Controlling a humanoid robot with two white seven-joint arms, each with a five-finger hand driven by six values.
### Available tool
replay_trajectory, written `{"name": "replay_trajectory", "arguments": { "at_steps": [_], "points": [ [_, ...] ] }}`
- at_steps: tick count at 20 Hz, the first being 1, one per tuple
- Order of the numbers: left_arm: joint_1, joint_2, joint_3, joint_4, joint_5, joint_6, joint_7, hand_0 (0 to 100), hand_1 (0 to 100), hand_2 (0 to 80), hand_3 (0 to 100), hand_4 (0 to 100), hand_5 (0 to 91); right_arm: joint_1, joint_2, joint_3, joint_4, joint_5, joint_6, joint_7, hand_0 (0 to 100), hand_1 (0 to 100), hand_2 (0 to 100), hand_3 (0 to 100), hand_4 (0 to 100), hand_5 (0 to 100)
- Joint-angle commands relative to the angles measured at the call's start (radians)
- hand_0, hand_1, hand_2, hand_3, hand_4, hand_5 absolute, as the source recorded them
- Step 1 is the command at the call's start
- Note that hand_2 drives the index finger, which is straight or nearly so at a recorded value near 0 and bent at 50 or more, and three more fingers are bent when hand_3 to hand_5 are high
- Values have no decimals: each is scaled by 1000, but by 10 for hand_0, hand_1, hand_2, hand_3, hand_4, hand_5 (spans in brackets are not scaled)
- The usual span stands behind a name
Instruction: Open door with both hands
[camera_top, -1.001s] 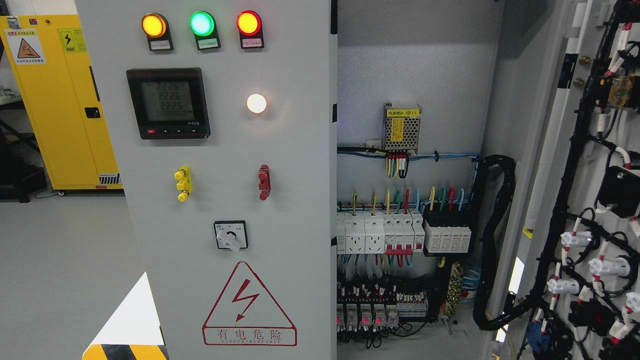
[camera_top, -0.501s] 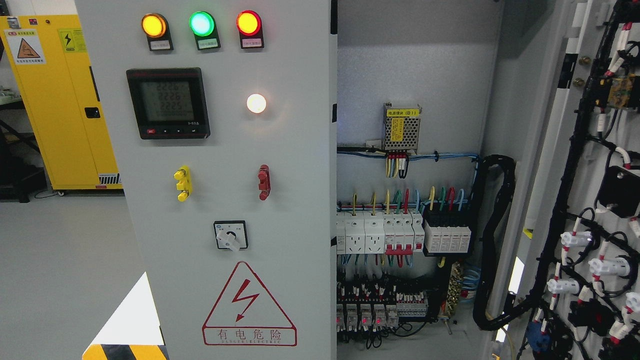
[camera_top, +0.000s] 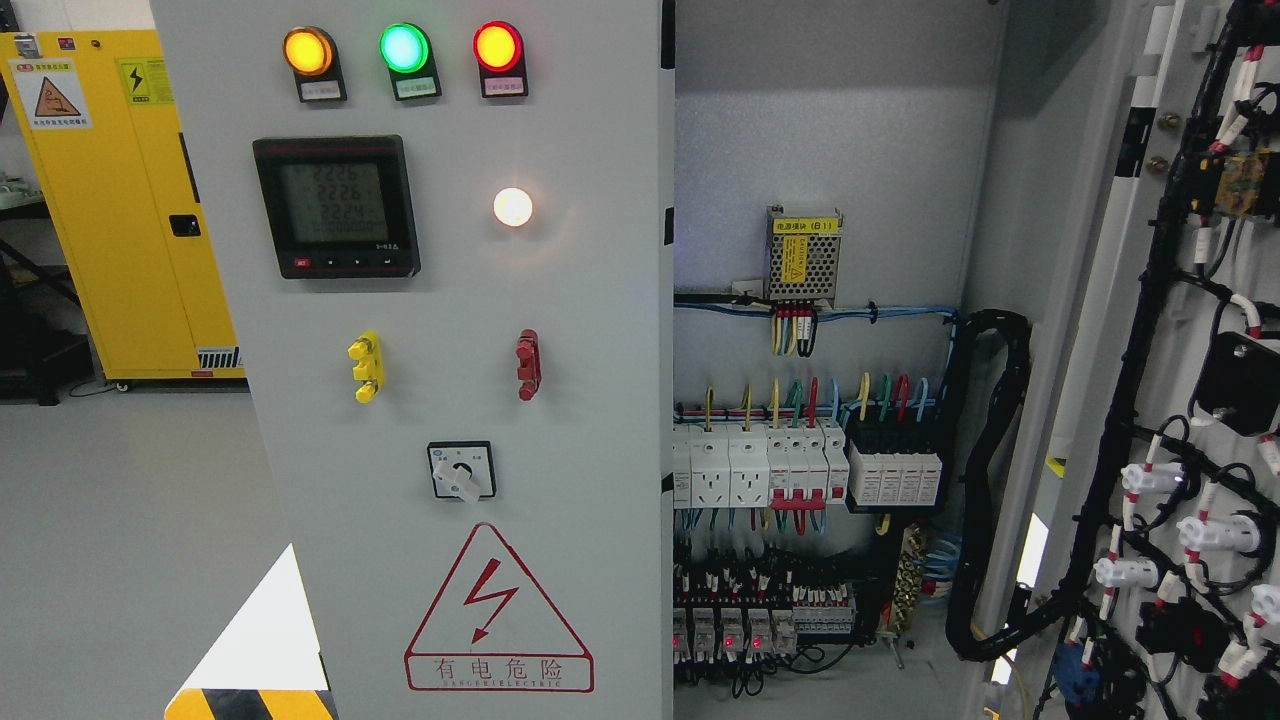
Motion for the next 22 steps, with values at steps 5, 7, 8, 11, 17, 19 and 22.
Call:
{"name": "replay_trajectory", "arguments": {
  "at_steps": [5,7,8,11,17,19,22],
  "points": [
    [-1,3,10,61,-70,-5,7,286,227,0,0,0,0,226,-61,208,-1055,-4,-42,-2,215,110,0,0,0,0],
    [-1,3,13,61,-89,-6,26,290,224,0,0,0,0,262,-62,223,-1232,-4,-41,0,215,111,0,0,0,0],
    [-1,0,11,61,-89,-6,32,293,224,0,0,0,0,270,-61,235,-1296,-4,-36,0,215,111,0,0,0,0],
    [-2,0,11,58,-90,-9,35,297,222,0,0,0,0,283,-56,246,-1419,-33,-38,0,215,111,0,0,0,0],
    [-6,7,10,55,-95,-12,60,301,226,0,0,0,0,403,-80,332,-1712,-194,-44,0,215,110,0,0,0,0],
    [-7,9,11,55,-95,-12,60,302,228,0,0,0,0,418,-91,358,-1774,-195,-45,0,215,110,0,0,0,0],
    [-9,10,11,57,-95,-12,60,304,229,0,0,0,0,406,-84,379,-1817,-195,-51,0,215,110,0,0,0,0]
  ]
}}
